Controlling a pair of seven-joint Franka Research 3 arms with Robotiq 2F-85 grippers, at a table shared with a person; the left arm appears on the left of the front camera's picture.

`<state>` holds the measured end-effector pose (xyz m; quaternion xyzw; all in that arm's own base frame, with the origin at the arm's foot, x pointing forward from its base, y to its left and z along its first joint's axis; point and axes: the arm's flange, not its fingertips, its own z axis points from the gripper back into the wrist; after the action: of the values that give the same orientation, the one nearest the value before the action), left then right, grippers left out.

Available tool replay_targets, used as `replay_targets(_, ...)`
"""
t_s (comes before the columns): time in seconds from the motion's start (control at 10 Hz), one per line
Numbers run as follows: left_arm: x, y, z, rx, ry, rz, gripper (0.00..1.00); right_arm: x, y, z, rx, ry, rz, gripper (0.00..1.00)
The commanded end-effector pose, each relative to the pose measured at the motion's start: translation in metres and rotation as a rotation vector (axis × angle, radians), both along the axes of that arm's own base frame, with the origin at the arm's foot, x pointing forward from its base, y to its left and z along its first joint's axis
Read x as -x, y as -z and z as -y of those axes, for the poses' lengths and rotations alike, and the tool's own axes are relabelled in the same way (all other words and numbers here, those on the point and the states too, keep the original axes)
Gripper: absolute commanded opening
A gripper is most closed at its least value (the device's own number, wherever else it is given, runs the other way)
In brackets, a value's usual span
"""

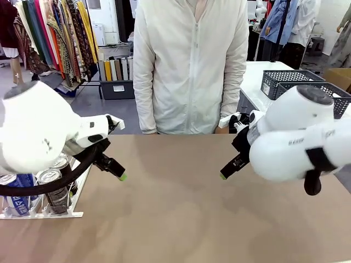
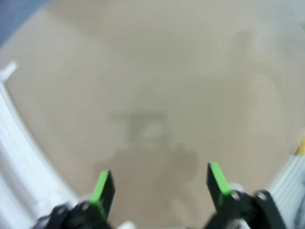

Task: Retrieve and store the cans from the dispenser.
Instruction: Pick up one can from the Automatic Can Dispenser and place it in the middle of the table.

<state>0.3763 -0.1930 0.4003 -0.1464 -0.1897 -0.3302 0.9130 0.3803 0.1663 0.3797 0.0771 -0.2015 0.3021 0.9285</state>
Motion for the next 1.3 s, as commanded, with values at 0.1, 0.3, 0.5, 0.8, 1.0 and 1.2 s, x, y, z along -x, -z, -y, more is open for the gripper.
replay_targets(0.1,0.01,-0.064,-0.027,0.269,-0.042,-0.368,1.0,0.013,-0.065,0.046,-0.387,-0.07,-0.321,1.0)
replay_targets(0.3,0.043,-0.112,-0.079,0.45,-0.06,-0.441,1.0,0.037,-0.105,0.093,-0.632,-0.1,-0.493,1.0)
replay_targets(0.5,0.065,-0.153,-0.181,0.749,-0.1,-0.457,1.0,0.065,-0.136,0.168,-0.827,-0.078,-0.447,1.0)
replay_targets(0.8,0.099,-0.134,-0.323,1.114,-0.234,-0.376,1.0,0.071,-0.125,0.272,-1.132,0.083,-0.376,1.0)
replay_targets(1.0,0.118,-0.108,-0.372,1.215,-0.301,-0.341,1.0,0.069,-0.107,0.321,-1.37,0.23,-0.304,1.0)
replay_targets(1.2,0.127,-0.098,-0.391,1.22,-0.308,-0.319,1.0,0.058,-0.094,0.332,-1.448,0.351,-0.307,1.0)
